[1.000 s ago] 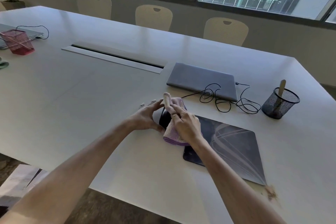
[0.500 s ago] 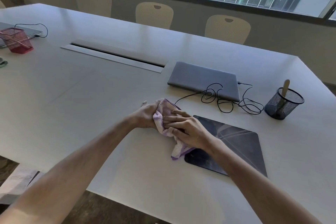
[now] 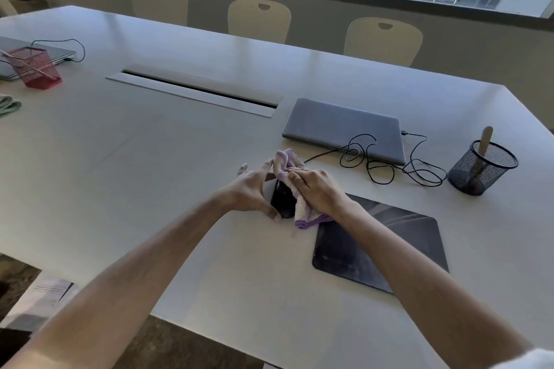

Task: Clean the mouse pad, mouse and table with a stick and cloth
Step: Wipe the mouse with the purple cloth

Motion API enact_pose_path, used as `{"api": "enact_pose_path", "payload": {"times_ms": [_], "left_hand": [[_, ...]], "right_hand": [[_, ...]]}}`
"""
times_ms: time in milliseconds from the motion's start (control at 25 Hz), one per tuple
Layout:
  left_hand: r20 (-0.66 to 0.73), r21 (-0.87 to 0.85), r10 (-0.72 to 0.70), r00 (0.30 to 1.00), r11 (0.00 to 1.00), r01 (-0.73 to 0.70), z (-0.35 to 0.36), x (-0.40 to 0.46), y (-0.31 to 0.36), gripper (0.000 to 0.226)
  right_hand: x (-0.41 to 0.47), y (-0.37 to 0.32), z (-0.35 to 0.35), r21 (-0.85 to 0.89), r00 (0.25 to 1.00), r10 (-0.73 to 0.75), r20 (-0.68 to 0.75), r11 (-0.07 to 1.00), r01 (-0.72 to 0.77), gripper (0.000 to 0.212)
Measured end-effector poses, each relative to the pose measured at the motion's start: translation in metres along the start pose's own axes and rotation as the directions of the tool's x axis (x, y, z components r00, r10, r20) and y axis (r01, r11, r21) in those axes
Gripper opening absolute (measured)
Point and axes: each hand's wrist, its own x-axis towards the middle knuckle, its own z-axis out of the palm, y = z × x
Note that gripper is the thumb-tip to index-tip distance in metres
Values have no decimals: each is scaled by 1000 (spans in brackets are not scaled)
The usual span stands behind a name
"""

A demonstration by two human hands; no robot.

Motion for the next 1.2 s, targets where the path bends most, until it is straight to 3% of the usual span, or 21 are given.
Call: {"api": "enact_pose_path", "payload": {"times_ms": [120,240,360,520,600,680,760,920,1000,1120,1200], "left_hand": [[9,19,-8,1000,1000,8,1,2,4,121],[24,9,-20,1000,1000,19,-1,2,5,108],[32,-2,-8,999,1000,8,-3,2,6,87],[89,121,-4,996,993,-6,-3,0,7,113],[59,106,32,998,994,-38,-5,0,8,95],[29,59,37,999,998,-38,-6,-3,5,54],[29,69,63,998,995,-65,-5,-1,2,34],[37,179,31,999,983,-37,0,5,0,56],[54,142,13,998,990,-21,-1,4,-1,65],[80,0,0,997,1000,0,-2,0,2,80],[70,22,-2,998,1000,1,-3,-1,6,98]], "right_hand": [[-6,-13,7,14,994,108,-5,994,-108,47],[-17,-23,11,-8,993,112,-29,994,-112,51],[-37,-32,8,-22,995,17,-99,1000,-19,41],[-63,-34,4,-15,973,-203,-113,979,203,42],[-62,-33,2,-64,948,-314,-43,948,311,37],[-50,-32,-2,-99,929,-368,43,923,371,34],[-39,-27,-6,-104,905,-416,87,900,424,30],[-27,-18,-4,-65,894,-442,67,893,446,31],[-25,-14,0,-36,910,-413,34,909,414,36],[-22,-9,-5,40,976,-217,15,975,216,38],[-19,-12,-9,13,998,-62,19,998,62,38]]}}
